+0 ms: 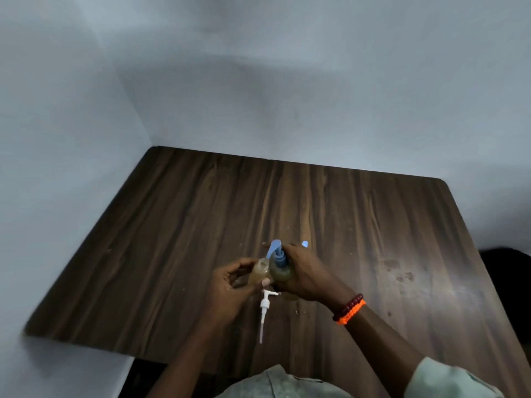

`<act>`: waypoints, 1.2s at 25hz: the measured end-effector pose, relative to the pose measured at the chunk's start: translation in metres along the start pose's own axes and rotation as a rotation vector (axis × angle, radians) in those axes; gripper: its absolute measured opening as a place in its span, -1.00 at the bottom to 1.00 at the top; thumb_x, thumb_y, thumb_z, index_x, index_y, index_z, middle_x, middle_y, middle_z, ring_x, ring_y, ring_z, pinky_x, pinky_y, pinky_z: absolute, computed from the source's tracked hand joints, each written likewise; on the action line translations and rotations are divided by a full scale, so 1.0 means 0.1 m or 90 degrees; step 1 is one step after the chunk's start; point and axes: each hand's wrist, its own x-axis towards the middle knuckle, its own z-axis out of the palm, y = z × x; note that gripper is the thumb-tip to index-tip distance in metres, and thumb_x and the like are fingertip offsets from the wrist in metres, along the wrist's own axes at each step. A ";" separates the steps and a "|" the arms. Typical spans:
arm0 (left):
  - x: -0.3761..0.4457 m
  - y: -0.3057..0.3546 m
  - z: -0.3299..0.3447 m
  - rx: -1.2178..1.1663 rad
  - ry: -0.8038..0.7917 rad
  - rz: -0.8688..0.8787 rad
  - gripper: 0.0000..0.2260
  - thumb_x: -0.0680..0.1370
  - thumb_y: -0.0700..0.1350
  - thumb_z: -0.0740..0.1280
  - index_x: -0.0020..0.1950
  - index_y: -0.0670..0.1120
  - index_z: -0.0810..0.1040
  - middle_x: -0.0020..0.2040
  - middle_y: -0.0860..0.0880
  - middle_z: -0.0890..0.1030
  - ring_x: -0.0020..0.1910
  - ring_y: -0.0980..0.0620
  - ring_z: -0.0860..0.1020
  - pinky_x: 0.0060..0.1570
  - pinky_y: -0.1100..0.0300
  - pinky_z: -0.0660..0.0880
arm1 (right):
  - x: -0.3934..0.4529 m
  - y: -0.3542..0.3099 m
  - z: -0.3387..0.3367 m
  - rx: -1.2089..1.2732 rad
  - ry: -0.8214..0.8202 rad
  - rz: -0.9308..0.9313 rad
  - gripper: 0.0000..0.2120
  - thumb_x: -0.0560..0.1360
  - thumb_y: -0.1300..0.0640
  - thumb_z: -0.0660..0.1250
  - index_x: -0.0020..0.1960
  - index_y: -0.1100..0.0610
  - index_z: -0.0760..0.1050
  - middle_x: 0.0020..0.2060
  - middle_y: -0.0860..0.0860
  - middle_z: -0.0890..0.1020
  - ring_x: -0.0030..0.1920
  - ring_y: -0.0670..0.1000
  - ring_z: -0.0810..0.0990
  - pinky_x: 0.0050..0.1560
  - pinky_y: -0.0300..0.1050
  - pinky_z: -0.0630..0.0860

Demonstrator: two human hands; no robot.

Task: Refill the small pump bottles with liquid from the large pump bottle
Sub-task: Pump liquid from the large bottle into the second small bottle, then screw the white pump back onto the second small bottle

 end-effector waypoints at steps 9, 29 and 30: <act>-0.08 -0.19 -0.44 0.032 0.092 -0.031 -0.65 0.40 -0.29 0.62 0.07 0.07 0.74 0.02 0.09 0.80 0.04 0.11 0.76 0.08 0.21 0.70 | 0.80 -0.01 0.42 0.037 0.083 0.083 -0.82 0.38 0.25 0.53 -0.20 0.31 0.55 -0.45 -0.14 0.57 -0.35 -0.29 0.62 -0.37 -0.29 0.42; 0.03 -0.38 -0.55 0.060 0.038 -0.102 -0.65 0.41 -0.22 0.63 0.11 0.10 0.73 0.06 0.15 0.79 0.10 0.15 0.74 0.13 0.27 0.65 | 1.10 0.42 0.90 0.098 0.080 0.170 -0.66 0.48 0.08 0.51 0.20 0.13 0.53 0.09 0.09 0.65 0.09 0.12 0.64 0.17 0.19 0.62; 0.04 -0.38 -0.55 0.061 0.034 -0.102 -0.65 0.41 -0.21 0.63 0.12 0.09 0.73 0.07 0.15 0.79 0.11 0.14 0.74 0.14 0.24 0.65 | 1.09 0.40 0.90 0.111 0.076 0.171 -0.61 0.51 0.07 0.49 0.28 0.13 0.50 0.13 0.10 0.65 0.14 0.12 0.64 0.22 0.17 0.61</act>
